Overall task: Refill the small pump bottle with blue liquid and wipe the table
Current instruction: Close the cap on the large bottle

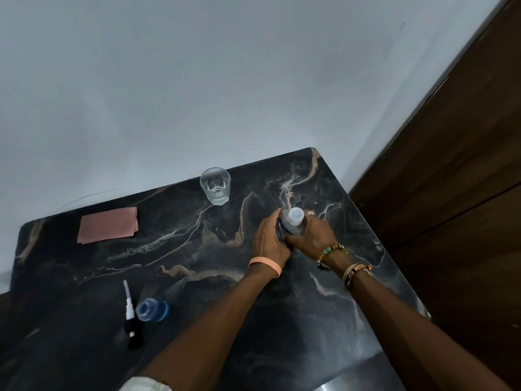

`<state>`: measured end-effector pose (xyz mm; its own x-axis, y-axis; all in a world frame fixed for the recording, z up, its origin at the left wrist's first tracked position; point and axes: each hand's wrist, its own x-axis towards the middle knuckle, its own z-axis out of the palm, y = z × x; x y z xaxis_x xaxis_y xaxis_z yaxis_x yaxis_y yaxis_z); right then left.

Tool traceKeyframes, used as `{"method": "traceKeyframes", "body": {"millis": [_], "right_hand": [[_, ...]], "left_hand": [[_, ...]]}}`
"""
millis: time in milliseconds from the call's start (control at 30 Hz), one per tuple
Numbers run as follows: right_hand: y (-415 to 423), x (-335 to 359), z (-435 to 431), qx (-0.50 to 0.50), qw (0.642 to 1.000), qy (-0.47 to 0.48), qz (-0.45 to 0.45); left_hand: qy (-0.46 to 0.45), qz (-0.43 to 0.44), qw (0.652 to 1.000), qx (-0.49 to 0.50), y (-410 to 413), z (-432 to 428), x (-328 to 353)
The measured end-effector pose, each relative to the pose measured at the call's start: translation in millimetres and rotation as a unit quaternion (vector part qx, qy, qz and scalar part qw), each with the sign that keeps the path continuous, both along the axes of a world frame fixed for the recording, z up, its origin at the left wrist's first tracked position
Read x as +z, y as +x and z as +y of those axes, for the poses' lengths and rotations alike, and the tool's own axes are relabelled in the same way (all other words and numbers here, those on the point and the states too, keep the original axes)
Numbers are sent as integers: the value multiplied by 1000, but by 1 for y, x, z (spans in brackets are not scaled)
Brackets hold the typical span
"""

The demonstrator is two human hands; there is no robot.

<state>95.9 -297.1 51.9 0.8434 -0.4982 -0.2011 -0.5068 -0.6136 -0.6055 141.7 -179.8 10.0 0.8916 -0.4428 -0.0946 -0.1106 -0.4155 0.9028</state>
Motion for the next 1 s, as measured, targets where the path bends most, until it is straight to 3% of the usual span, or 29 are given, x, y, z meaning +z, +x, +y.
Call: {"method": "traceKeyframes", "body": {"millis": [100,367,533,700,1000], "right_hand": [[-3,-4,2,-26,998,51,9],[17,-2,-9,-48,995,78,-41],[58,1,-34,-65,994,74,-48],[104,-3,-52,-65,994,75,-54],[135,-23,-61,-48,996,57,-45]], "left_hand": [[18,45,999,-12,2,-6,-1],[22,35,999,-9,30,-25,13],[55,34,996,-58,73,-45,34],[10,120,993,-13,109,-64,39],[-29,147,989,-5,127,-69,15]]}}
